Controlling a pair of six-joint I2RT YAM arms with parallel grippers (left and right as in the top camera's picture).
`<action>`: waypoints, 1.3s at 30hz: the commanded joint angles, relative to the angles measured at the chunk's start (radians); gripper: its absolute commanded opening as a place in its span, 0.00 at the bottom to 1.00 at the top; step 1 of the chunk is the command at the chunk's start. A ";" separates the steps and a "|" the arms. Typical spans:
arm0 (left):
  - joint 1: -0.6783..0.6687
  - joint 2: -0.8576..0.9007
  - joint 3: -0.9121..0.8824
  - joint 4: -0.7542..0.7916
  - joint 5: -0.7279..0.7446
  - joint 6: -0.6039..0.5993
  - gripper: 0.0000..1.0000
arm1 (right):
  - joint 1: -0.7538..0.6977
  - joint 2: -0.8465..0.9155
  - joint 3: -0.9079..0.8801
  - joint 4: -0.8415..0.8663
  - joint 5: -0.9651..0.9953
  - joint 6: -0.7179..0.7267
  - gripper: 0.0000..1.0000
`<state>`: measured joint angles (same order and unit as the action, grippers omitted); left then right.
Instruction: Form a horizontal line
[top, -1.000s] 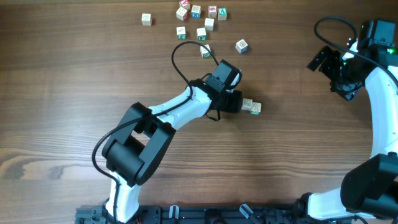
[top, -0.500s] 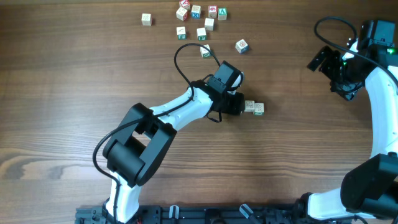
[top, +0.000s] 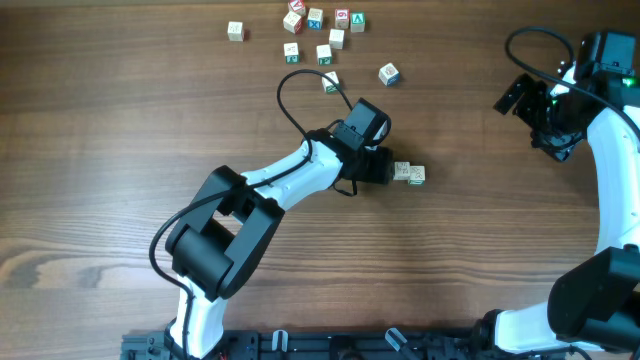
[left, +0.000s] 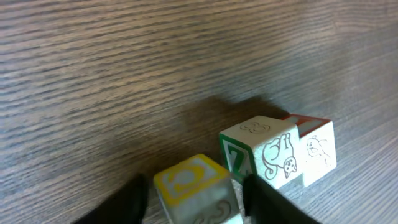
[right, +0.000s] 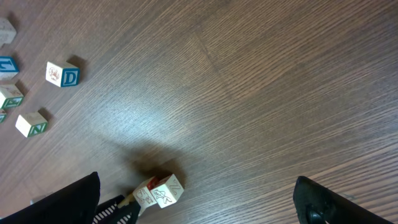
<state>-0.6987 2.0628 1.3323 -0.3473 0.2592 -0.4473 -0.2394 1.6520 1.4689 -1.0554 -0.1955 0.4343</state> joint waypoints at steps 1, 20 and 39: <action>-0.003 0.014 -0.009 0.002 -0.013 -0.007 0.62 | 0.000 0.011 0.003 0.000 -0.016 0.011 1.00; 0.054 -0.017 -0.009 -0.084 -0.074 -0.186 1.00 | 0.000 0.011 0.002 0.022 -0.015 0.013 1.00; 0.155 -0.032 -0.010 -0.211 -0.050 -0.211 0.22 | 0.001 0.013 -0.217 0.182 -0.016 0.070 0.98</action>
<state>-0.5014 2.0361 1.3323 -0.5320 0.2138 -0.6632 -0.2394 1.6520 1.3212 -0.8948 -0.2024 0.4545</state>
